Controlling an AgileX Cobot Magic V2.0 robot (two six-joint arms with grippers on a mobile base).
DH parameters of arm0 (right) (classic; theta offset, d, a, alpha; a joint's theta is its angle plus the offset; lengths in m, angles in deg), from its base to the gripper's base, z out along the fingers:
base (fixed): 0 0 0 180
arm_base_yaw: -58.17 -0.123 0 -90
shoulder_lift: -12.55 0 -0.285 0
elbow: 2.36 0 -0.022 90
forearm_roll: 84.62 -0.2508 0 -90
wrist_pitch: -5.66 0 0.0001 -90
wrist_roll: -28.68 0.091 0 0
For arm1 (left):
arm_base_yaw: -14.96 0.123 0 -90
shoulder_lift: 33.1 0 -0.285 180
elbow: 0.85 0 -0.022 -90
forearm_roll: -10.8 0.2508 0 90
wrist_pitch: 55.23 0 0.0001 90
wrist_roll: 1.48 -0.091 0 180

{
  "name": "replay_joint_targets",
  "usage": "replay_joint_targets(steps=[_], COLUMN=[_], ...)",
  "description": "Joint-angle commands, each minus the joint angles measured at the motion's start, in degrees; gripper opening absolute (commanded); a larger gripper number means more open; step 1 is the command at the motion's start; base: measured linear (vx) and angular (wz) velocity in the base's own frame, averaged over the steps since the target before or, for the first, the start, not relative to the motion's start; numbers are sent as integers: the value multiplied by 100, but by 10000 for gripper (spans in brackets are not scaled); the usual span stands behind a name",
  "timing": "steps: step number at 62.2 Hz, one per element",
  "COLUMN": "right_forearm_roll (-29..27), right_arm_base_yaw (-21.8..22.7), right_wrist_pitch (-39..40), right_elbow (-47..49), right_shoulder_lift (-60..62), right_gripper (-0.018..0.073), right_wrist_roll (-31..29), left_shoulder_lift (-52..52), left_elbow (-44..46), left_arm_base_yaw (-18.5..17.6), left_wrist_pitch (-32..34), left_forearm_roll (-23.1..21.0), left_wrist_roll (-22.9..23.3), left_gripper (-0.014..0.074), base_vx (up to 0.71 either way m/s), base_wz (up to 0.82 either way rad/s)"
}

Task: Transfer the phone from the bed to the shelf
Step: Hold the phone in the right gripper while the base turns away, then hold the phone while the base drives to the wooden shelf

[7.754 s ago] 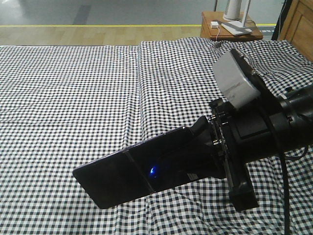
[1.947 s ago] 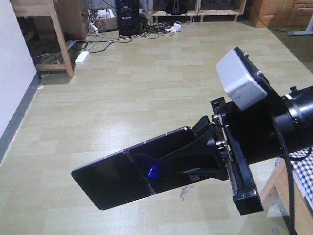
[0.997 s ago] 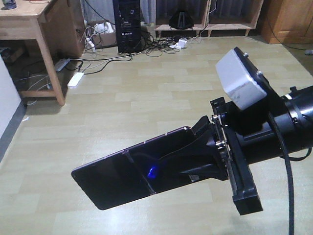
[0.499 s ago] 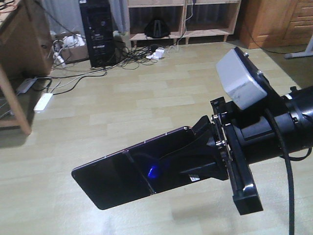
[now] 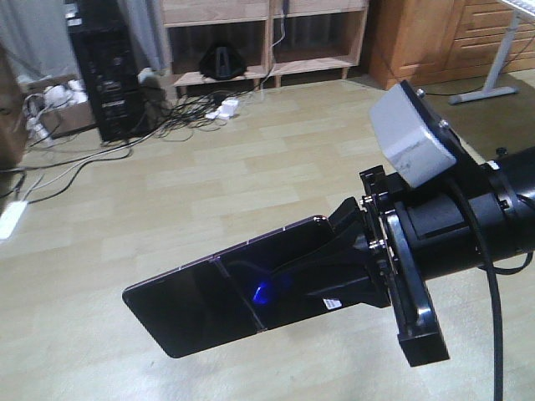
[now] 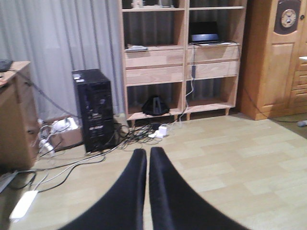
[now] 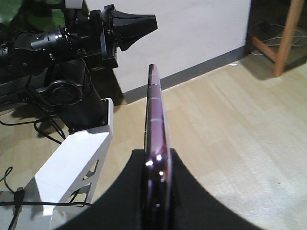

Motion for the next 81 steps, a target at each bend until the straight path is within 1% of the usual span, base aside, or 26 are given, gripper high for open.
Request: replay_joint_targets(steps=[1,61,81], right_forearm_roll=[-508,-508,-508], right_arm_base_yaw=[14,14,14], right_wrist_pitch=[-375,-375,-375], right_elbow=[160,160,160], right_shoulder_lift=[131,131,143], right_gripper=[-2,-2,-2], right_wrist_roll=[-33,-33,-33], left_shoulder_lift=[-42,-42,-42], left_elbow=[143,143,143], left_arm_base_yaw=[19,19,19], left_wrist_pitch=[412,412,412], left_forearm_roll=[-56,-56,-56], left_wrist_roll=[50,50,50], left_gripper=[1,1,1], base_vx=[40,40,43], base_wz=[-21,-29,-16])
